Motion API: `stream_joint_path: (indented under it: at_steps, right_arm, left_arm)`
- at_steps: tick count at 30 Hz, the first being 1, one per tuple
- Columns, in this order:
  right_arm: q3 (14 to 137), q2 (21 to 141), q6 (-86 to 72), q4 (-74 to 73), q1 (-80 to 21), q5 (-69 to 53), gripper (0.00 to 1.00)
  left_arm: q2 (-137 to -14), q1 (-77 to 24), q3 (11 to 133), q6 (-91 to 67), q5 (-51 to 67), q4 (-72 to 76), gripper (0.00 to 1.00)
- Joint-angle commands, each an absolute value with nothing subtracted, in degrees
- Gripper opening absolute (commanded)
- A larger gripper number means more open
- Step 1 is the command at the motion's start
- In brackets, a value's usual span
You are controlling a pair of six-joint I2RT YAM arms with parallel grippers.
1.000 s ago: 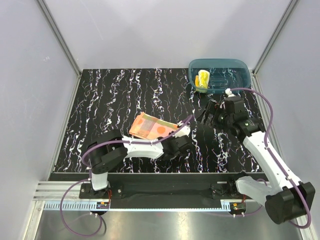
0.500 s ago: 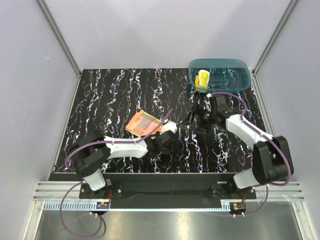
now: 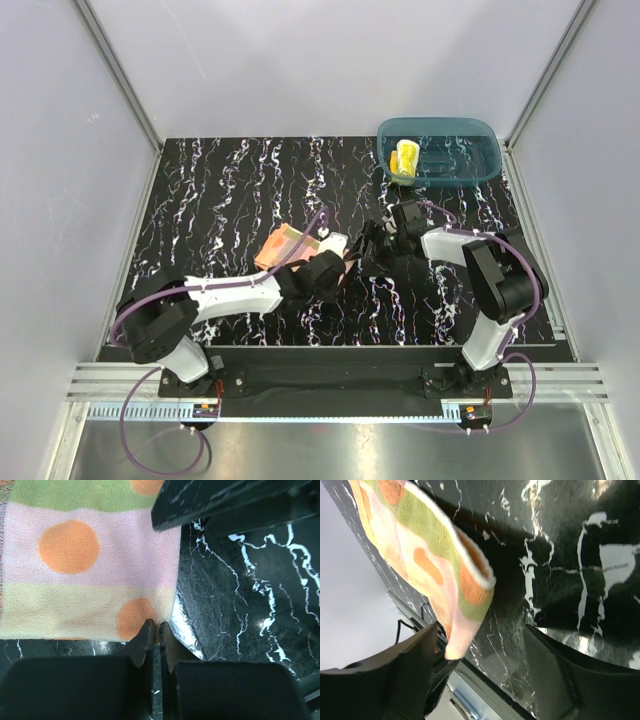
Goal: Roll the towels
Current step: Roll the towel
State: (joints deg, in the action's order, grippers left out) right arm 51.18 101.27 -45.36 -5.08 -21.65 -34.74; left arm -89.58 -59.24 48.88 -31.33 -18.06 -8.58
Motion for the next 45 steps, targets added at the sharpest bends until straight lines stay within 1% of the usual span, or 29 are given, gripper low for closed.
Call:
stream_joint_path:
  at_steps: [1,4,5,8,11,12,14,16,18,19,20,21,22,24,25,29,32,37,40,45]
  right_arm:
    - [54.6,103.1,-47.2,-0.8,-22.2,-36.0,0.74]
    - [55.7,105.0,-47.4,-0.5,-22.3,-35.9,0.62]
    - [56.0,105.8,-47.4,-0.5,-22.4,-35.7,0.54]
    - [57.6,107.4,-47.3,-0.5,-22.4,-35.3,0.46]
    - [58.8,108.4,-47.3,-0.6,-22.3,-35.2,0.33]
    - [59.1,108.4,-47.2,-0.8,-22.4,-35.0,0.23]
    - [59.9,108.4,-46.9,-1.5,-22.4,-34.5,0.15]
    - [61.0,108.3,-46.5,-2.6,-22.4,-33.8,0.00]
    - [62.0,107.6,-45.2,-5.4,-22.4,-32.3,0.00]
    - [63.0,107.1,-44.6,-6.4,-22.4,-31.8,0.01]
    - [63.7,106.7,-43.0,-9.1,-22.3,-30.4,0.07]
    - [64.9,106.4,-42.2,-10.6,-22.4,-29.3,0.19]
    - [65.5,105.7,-41.4,-12.1,-22.4,-28.3,0.43]
    - [67.1,104.9,-38.9,-16.2,-22.3,-25.1,0.58]
    - [67.8,103.8,-38.2,-18.8,-22.3,-24.1,0.62]
    - [69.8,100.6,-34.5,-24.0,-21.6,-19.4,0.70]
    - [70.7,97.0,-32.9,-27.7,-20.4,-14.8,0.72]
    - [72.7,91.9,-30.3,-32.2,-19.2,-11.2,0.76]
    - [73.3,90.3,-29.4,-33.9,-19.2,-11.2,0.76]
    - [72.0,89.0,-29.7,-32.6,-19.3,-16.1,0.75]
  left_arm:
    - [-86.2,-58.2,47.1,-32.5,-15.3,-4.0,0.00]
    - [-84.9,-57.4,45.9,-33.2,-14.2,-3.3,0.00]
    - [-84.2,-57.2,45.7,-33.4,-13.9,-3.0,0.00]
    - [-83.1,-56.8,44.7,-33.7,-13.0,-2.4,0.00]
    - [-82.2,-56.3,43.9,-34.2,-12.1,-1.7,0.00]
    - [-82.0,-56.2,43.8,-34.2,-11.9,-1.8,0.00]
    - [-81.7,-56.1,43.5,-34.4,-11.7,-1.7,0.00]
    - [-81.4,-55.9,43.2,-34.5,-10.9,-1.4,0.00]
    - [-81.1,-55.9,42.9,-34.9,-9.9,-1.0,0.00]
    - [-81.1,-55.9,42.8,-35.1,-9.3,-0.9,0.00]
    - [-81.0,-55.9,42.7,-35.6,-8.9,-0.7,0.00]
    - [-80.9,-55.9,42.5,-35.9,-7.7,-0.2,0.00]
    - [-80.9,-55.9,42.3,-36.6,-7.1,-0.2,0.00]
    - [-80.8,-55.9,41.6,-37.4,-5.8,1.4,0.00]
    - [-80.7,-55.9,41.3,-38.2,-5.5,1.8,0.00]
    - [-80.7,-55.7,40.5,-40.1,-3.6,3.7,0.00]
    - [-80.6,-55.4,39.8,-41.6,-1.7,5.5,0.00]
    - [-79.2,-52.2,36.9,-46.0,2.6,10.1,0.00]
    - [-78.1,-49.8,35.7,-52.4,3.9,8.9,0.00]
    - [-77.1,-44.2,29.1,-61.5,10.3,15.7,0.00]
